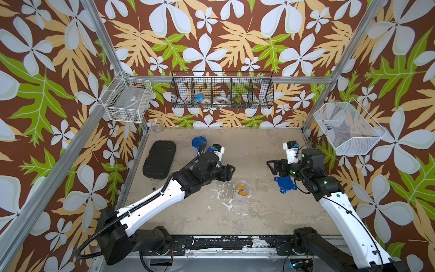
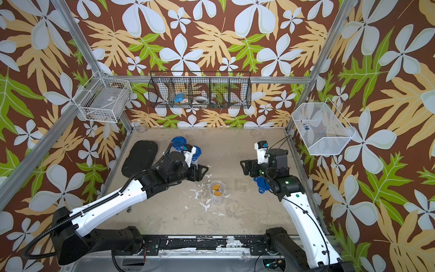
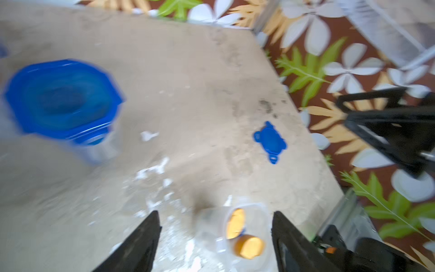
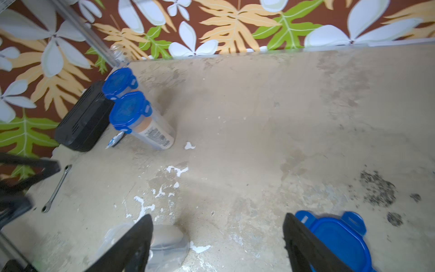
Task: Pack away toiletry kits
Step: Pick up the toiletry item from the center of the board.
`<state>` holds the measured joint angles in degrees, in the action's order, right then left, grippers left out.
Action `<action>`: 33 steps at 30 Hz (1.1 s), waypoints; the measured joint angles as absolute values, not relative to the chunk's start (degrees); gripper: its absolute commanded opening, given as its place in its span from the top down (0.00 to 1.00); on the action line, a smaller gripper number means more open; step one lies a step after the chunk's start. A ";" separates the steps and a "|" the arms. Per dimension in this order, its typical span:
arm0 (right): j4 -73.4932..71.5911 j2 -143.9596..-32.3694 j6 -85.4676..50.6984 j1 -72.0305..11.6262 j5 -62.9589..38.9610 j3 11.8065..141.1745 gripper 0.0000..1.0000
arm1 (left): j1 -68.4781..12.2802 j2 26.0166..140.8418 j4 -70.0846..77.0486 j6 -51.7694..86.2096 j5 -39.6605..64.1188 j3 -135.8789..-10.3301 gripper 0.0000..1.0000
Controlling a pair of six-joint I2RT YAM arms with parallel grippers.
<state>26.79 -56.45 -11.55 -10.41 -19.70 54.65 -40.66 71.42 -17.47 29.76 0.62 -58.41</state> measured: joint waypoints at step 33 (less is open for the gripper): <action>28.67 -60.86 -8.03 -26.39 -23.33 60.45 0.05 | -7.18 105.56 -21.10 14.11 -1.78 -64.66 0.43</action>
